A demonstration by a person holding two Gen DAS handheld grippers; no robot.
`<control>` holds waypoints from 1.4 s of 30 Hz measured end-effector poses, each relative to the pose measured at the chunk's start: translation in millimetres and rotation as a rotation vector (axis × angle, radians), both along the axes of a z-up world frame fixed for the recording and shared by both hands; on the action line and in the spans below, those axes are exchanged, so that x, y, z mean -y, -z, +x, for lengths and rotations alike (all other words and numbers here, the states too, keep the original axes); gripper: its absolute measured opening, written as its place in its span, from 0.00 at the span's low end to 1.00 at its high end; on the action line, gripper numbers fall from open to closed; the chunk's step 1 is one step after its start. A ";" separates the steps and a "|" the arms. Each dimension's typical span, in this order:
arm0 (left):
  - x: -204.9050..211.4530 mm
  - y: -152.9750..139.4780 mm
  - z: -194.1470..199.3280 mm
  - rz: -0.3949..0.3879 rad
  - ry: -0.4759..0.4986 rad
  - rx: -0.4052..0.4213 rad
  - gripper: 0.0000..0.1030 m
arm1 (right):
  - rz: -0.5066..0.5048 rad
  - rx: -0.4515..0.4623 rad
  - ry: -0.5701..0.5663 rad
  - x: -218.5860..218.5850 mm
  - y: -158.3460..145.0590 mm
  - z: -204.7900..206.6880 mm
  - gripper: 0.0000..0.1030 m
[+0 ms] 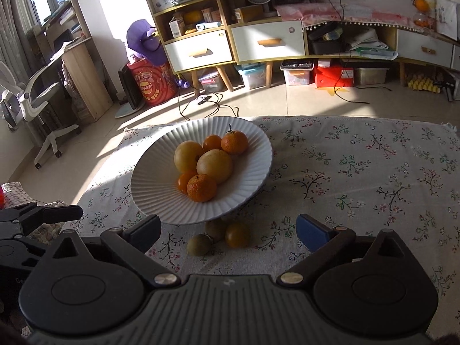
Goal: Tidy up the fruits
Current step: 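Withdraw both tools from the plate toward the loose fruit, then grasp a small brown fruit with the left tool while the right tool grasps a brown kiwi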
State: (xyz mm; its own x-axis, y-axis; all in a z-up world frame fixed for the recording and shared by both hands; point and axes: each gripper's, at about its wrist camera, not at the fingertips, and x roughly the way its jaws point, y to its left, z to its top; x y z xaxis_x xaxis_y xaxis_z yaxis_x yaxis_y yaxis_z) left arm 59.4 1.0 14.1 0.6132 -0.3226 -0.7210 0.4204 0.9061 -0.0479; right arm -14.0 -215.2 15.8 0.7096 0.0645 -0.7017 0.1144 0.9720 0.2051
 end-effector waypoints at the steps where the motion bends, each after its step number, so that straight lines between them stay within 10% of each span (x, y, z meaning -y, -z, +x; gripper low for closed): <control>1: -2.9 2.2 -3.1 0.009 -0.002 0.005 0.91 | -0.001 -0.003 -0.002 -1.3 3.2 -4.9 0.97; 29: -21.1 23.1 -58.7 -0.057 0.222 -0.067 0.88 | -0.185 -0.002 -0.298 -49.2 43.7 -65.1 0.85; 42: -6.6 35.8 -67.6 -0.051 0.355 -0.186 0.32 | -0.115 -0.008 -0.374 -58.4 40.9 -60.4 0.34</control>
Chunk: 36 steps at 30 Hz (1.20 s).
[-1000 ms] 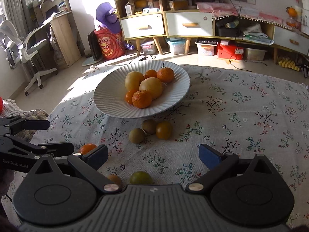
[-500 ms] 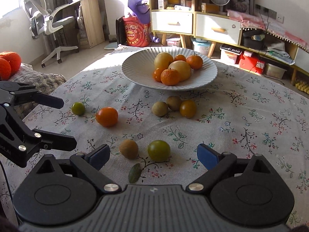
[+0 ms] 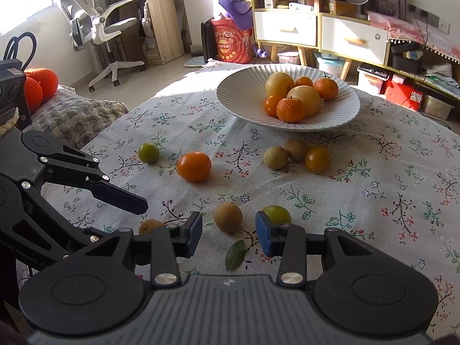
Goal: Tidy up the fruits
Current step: 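Grasp a small brown fruit with the left tool while the right tool grasps a brown kiwi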
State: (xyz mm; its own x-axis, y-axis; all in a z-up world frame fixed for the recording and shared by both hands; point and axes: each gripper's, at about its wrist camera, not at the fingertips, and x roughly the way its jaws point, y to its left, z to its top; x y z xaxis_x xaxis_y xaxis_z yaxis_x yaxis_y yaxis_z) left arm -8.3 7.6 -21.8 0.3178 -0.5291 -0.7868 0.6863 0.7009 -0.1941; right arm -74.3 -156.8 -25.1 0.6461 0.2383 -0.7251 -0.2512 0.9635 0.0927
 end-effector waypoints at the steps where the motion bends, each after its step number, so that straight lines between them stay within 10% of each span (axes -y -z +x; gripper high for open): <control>1: 0.9 1.0 -0.3 0.005 0.003 -0.004 0.28 | -0.002 -0.001 -0.010 -2.2 0.0 0.4 0.32; 9: 0.1 3.8 5.2 0.035 -0.037 -0.017 0.12 | -0.020 -0.023 -0.021 -10.1 4.0 6.7 0.25; 36: 7.7 5.8 3.2 0.061 -0.036 0.008 0.11 | -0.119 -0.027 -0.005 -24.1 6.0 20.0 0.21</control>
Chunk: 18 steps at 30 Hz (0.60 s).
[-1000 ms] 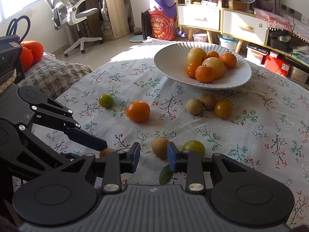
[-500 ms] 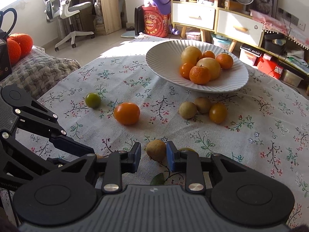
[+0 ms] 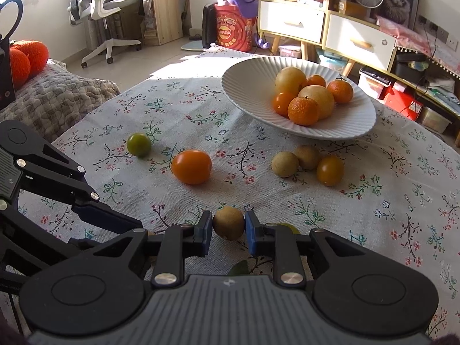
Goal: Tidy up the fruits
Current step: 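Grasp a small brown fruit with the left tool while the right tool grasps a brown kiwi, then lift both brown fruits and carry them over the white plate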
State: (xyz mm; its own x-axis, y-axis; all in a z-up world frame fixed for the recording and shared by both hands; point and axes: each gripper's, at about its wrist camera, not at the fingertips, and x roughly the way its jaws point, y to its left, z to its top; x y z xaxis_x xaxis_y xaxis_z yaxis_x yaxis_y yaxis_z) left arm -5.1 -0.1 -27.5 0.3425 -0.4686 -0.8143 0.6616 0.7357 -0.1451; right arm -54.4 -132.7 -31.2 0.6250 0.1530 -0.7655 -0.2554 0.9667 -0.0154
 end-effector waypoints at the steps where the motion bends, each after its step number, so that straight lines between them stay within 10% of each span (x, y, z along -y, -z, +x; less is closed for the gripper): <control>1: -0.1 -0.9 0.6 -0.002 -0.003 0.002 0.11 | 0.002 0.003 0.002 0.3 -1.4 0.0 0.21; 18: 4.9 -37.0 35.9 -0.115 -0.122 0.107 0.11 | 0.093 0.095 0.131 33.0 -35.6 20.2 0.21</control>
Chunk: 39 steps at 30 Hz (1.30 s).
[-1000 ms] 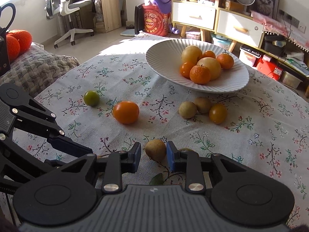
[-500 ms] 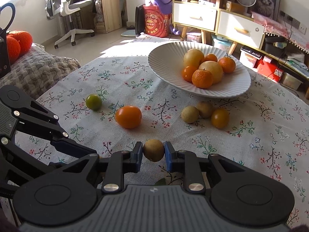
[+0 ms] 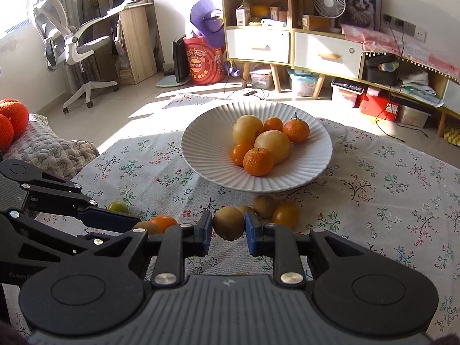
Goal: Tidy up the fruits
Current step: 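Lift both brown fruits and carry them over the white plate, then lower both brown fruits into the plate and open both tools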
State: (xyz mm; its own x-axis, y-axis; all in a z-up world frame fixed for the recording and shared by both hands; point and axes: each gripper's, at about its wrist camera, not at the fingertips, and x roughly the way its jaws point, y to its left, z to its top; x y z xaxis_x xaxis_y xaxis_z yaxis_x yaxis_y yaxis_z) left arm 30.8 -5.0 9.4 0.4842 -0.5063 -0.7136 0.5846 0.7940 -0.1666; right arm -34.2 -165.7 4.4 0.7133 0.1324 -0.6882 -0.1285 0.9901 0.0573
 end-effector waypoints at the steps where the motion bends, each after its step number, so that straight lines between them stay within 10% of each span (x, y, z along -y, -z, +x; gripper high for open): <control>1: 0.5 -1.6 2.8 -0.005 -0.010 0.006 0.11 | 0.004 0.003 0.006 1.4 -1.0 1.6 0.21; 39: 21.3 24.0 108.8 0.095 -0.083 0.090 0.12 | 0.106 -0.026 0.109 54.3 19.2 84.6 0.21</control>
State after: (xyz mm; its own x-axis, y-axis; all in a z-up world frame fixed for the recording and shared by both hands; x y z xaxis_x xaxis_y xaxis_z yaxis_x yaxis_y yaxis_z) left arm 139.6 -26.3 -14.6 0.5854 -0.3941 -0.7085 0.5259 0.8497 -0.0382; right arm 50.4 -219.9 -14.8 0.7092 0.1282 -0.6933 -0.0177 0.9863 0.1642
